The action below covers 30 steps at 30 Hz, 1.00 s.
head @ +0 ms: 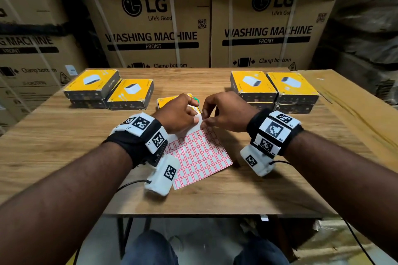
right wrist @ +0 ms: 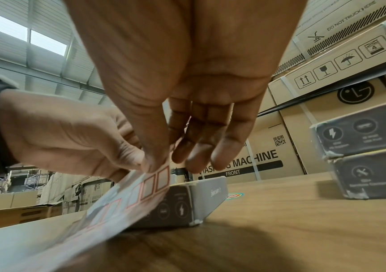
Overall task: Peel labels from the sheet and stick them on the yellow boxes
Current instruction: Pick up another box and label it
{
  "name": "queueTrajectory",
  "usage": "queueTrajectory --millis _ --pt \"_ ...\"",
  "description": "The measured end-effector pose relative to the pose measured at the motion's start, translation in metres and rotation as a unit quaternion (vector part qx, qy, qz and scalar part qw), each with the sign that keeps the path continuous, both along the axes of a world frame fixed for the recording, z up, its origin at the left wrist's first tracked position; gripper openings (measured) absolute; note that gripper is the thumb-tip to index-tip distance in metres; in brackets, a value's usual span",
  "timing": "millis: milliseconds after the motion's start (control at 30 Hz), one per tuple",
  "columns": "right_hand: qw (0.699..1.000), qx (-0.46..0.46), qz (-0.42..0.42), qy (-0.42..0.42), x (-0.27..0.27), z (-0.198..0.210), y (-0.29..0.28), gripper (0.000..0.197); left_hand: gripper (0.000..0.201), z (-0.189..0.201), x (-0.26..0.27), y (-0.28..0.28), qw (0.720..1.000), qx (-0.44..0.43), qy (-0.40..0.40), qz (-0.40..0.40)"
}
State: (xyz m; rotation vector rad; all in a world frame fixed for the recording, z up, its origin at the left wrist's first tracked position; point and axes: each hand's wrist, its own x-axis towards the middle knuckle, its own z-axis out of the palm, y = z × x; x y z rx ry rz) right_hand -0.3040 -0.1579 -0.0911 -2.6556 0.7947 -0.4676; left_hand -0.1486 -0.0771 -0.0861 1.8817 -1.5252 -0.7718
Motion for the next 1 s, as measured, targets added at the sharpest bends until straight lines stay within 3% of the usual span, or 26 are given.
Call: queueTrajectory --millis 200,367,567,767,867,900,1000 --pt "1.000 -0.022 0.001 0.007 -0.003 0.003 -0.002 0.016 0.032 -0.002 0.002 -0.004 0.997 0.023 -0.070 -0.020" --pt "0.999 0.024 -0.023 -0.037 -0.008 0.009 -0.007 0.015 0.028 -0.004 -0.001 -0.004 0.991 0.020 -0.121 -0.056" --pt "0.997 0.072 -0.001 -0.021 -0.011 0.005 -0.008 0.018 0.031 -0.008 -0.003 -0.003 0.988 -0.015 -0.139 -0.062" --pt "0.999 0.050 0.011 0.006 -0.004 0.004 -0.011 0.003 0.013 -0.007 0.009 -0.002 0.989 -0.081 -0.120 -0.003" --pt "0.999 0.043 0.005 0.013 0.004 0.007 -0.011 0.003 0.008 -0.003 0.022 -0.001 0.975 -0.119 -0.185 0.030" --pt "0.999 0.043 0.003 0.016 0.007 0.007 -0.011 0.003 0.011 -0.002 0.028 -0.001 0.969 -0.119 -0.215 0.039" --pt "0.998 0.055 -0.001 0.022 0.019 0.007 -0.010 0.004 0.045 -0.006 0.044 -0.003 0.951 -0.041 -0.305 0.034"
